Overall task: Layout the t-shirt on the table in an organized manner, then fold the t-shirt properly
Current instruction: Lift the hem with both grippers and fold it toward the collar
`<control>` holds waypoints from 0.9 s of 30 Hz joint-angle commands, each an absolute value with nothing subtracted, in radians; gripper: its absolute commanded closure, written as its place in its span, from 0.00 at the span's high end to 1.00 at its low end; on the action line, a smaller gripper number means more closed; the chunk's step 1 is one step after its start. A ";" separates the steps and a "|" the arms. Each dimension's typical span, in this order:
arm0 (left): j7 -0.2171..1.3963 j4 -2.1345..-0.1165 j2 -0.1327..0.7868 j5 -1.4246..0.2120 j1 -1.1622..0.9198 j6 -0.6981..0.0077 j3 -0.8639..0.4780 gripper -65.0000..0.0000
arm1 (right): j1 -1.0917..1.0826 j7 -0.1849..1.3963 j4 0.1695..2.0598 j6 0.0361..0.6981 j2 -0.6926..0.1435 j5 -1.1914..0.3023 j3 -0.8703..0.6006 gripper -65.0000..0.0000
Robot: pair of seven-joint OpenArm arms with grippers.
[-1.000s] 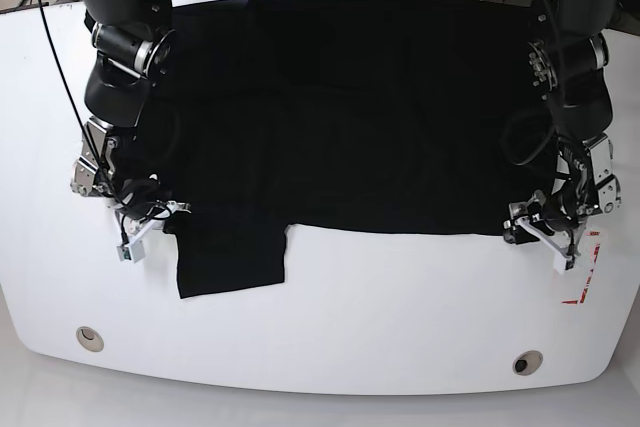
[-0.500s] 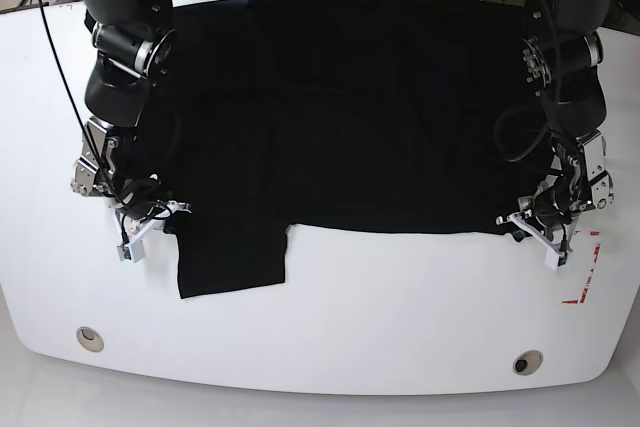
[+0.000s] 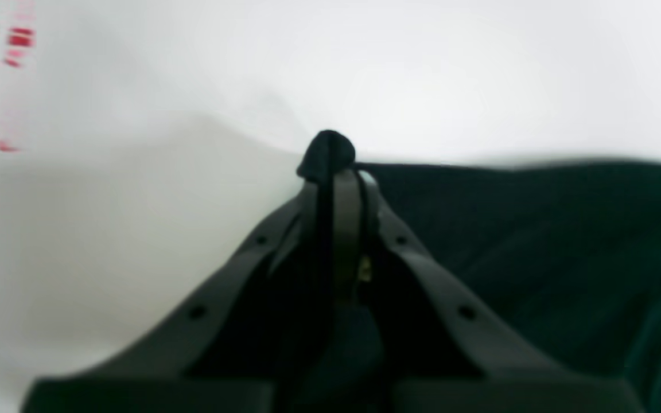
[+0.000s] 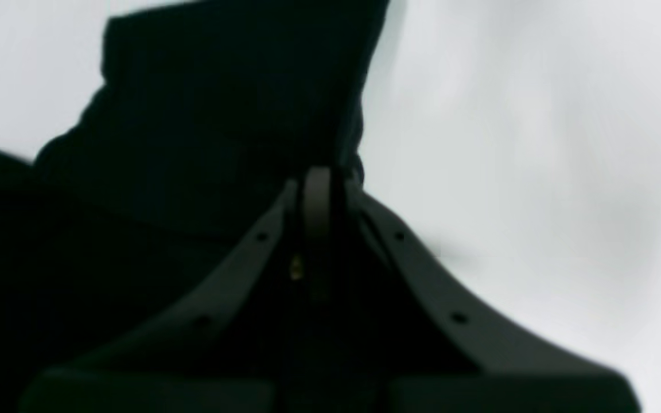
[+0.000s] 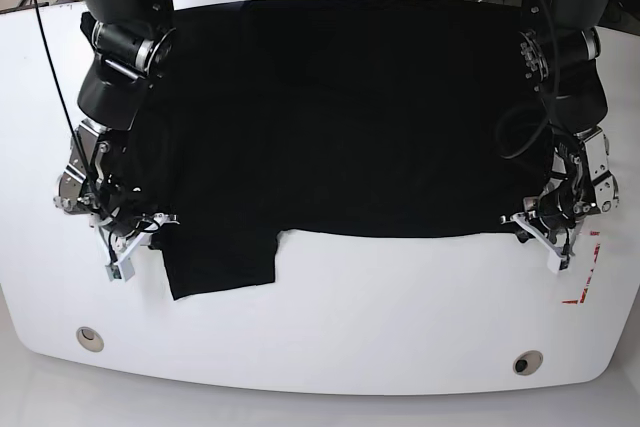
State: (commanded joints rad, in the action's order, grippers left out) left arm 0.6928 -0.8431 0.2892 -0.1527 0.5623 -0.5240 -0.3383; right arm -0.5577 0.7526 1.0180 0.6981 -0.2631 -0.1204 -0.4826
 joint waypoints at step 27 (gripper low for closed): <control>1.030 -1.377 0.271 -0.153 0.337 -0.698 -0.341 0.00 | -0.259 1.156 1.719 0.698 -0.202 -0.122 -0.493 0.00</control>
State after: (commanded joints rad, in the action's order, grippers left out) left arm 1.0303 -1.3771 0.2708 -0.1527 0.3368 -0.6981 -0.3414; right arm -0.2585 1.1561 1.7192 0.6981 -0.2018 -0.1220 -0.4933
